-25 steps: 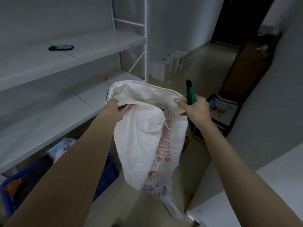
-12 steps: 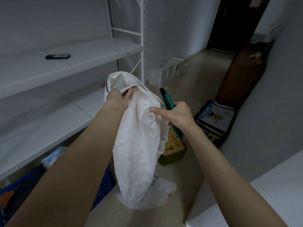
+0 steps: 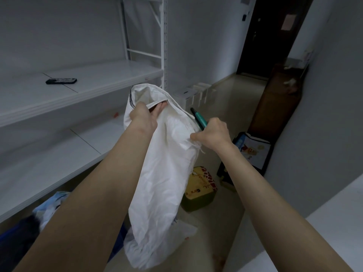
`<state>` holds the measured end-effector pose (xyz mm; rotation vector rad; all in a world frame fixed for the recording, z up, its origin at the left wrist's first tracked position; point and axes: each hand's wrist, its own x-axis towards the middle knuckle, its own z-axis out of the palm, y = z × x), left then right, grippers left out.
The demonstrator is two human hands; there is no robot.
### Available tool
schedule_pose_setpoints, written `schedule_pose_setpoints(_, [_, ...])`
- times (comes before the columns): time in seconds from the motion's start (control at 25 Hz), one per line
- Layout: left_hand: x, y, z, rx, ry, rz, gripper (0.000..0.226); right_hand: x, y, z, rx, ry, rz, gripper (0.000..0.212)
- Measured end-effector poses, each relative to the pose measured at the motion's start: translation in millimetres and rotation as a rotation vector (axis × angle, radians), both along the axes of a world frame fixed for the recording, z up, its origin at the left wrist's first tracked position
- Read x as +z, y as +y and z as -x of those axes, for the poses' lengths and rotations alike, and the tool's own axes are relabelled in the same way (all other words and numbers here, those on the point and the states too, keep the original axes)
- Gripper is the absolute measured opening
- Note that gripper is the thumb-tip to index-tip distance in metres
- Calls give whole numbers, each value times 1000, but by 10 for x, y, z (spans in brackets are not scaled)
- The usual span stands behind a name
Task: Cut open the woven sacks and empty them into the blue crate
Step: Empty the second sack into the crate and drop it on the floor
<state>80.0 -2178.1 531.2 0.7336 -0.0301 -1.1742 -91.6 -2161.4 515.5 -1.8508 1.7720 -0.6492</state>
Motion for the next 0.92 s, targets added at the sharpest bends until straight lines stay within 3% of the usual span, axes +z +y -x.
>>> schedule_pose_setpoints(0.12, [94, -40, -43, 28, 17, 36, 23, 3, -93, -126, 30, -21, 18, 57])
schedule_pose_setpoints(0.28, [137, -310, -397, 2, -47, 49, 29, -2, -415, -140, -26, -15, 136, 32])
schedule_pose_setpoints(0.36, [117, -424, -691, -1, -424, -153, 36, 62, -633, -48, -87, -19, 186, 33])
schedule_pose_setpoints(0.44, [65, -520, -990, -8, -1126, -545, 50, 105, -851, -20, -125, 4, 191, 40])
schedule_pose_setpoints(0.48, [44, -551, -1100, 3, -1413, -677, 57, 94, -951, -34, -136, 6, 185, 46])
schedule_pose_setpoints(0.52, [35, -600, -1179, 20, -1586, -688, 59, 73, -1051, -69, -144, 0, 179, 50])
schedule_pose_setpoints(0.68, [53, -859, -1344, -60, -1966, -342, 26, -12, -1353, -282, -166, -86, 97, 45])
schedule_pose_setpoints(0.92, [23, -1175, -1666, -407, -2045, -362, 34, -52, -1761, -610, -289, -612, -117, 36])
